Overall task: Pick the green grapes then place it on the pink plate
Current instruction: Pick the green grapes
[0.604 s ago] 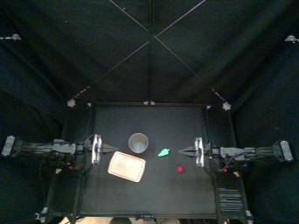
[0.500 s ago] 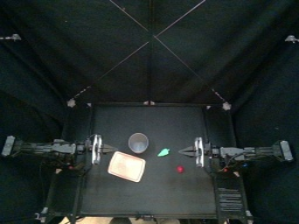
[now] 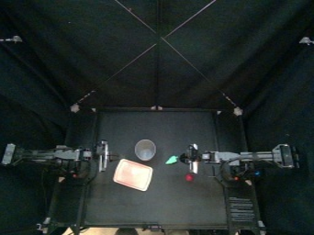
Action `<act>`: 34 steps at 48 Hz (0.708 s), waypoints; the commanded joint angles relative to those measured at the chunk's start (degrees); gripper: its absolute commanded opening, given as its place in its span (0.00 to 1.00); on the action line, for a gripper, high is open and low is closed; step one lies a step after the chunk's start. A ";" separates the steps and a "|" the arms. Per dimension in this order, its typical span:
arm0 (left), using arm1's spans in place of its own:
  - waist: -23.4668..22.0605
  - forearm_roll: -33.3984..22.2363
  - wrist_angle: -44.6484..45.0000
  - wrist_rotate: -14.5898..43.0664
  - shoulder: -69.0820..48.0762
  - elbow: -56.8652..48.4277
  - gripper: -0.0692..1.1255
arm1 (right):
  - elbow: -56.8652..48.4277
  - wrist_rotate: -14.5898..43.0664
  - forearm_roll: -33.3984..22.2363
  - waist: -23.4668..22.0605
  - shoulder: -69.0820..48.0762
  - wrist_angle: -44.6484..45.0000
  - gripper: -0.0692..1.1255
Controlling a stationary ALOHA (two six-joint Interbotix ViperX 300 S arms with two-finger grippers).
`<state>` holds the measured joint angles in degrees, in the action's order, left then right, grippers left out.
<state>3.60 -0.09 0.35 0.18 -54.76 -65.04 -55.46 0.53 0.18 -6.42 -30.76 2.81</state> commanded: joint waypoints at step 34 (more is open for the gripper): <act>1.58 -0.09 -2.02 -0.09 0.26 1.32 0.26 | 18.11 1.14 -1.41 -3.43 31.38 20.65 0.83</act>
<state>5.10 -0.18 -1.14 0.18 -54.76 -65.04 -38.41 1.49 -1.32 -9.58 0.70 22.76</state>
